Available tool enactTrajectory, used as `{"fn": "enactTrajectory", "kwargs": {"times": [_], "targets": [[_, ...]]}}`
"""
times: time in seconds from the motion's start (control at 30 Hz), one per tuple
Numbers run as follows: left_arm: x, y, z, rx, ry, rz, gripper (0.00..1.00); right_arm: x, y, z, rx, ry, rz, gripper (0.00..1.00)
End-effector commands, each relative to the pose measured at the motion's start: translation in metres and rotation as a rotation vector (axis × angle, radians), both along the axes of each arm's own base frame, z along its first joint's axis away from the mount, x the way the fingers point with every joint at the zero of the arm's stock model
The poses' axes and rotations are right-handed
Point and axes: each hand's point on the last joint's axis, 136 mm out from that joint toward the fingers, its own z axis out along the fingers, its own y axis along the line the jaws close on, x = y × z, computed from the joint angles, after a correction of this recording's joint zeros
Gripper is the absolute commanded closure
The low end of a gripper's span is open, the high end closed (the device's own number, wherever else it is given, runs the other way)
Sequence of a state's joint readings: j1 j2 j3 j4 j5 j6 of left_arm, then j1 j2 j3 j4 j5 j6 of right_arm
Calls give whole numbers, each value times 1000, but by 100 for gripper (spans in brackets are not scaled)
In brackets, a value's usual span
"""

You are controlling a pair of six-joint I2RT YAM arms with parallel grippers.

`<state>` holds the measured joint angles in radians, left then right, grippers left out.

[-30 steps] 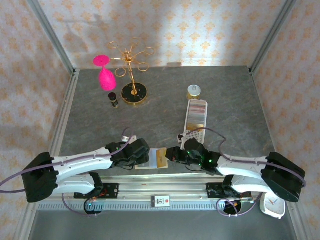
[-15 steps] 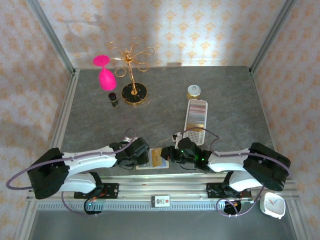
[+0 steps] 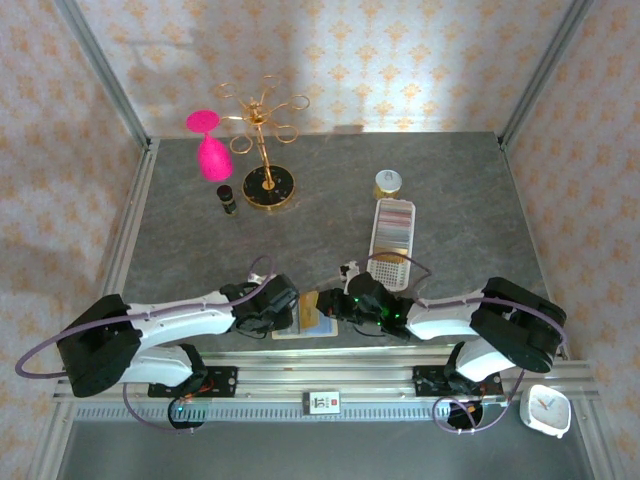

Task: Put the credit cards into the card holder

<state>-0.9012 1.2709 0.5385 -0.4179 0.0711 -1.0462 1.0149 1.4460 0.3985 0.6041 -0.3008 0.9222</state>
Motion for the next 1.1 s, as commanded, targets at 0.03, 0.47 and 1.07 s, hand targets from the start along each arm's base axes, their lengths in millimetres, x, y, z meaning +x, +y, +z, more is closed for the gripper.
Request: {"fn": "enactTrajectory", "kwargs": {"times": [0.03, 0.47, 1.07], "targets": [[-5, -9, -12, -57, 22, -13, 63, 10, 4, 3, 17, -23, -45, 100], [-7, -7, -14, -85, 16, 8, 65, 7, 10, -15, 72, 60, -65, 100], [-9, -8, -14, -159, -5, 39, 63, -17, 7, -45, -20, 114, 5, 100]]}}
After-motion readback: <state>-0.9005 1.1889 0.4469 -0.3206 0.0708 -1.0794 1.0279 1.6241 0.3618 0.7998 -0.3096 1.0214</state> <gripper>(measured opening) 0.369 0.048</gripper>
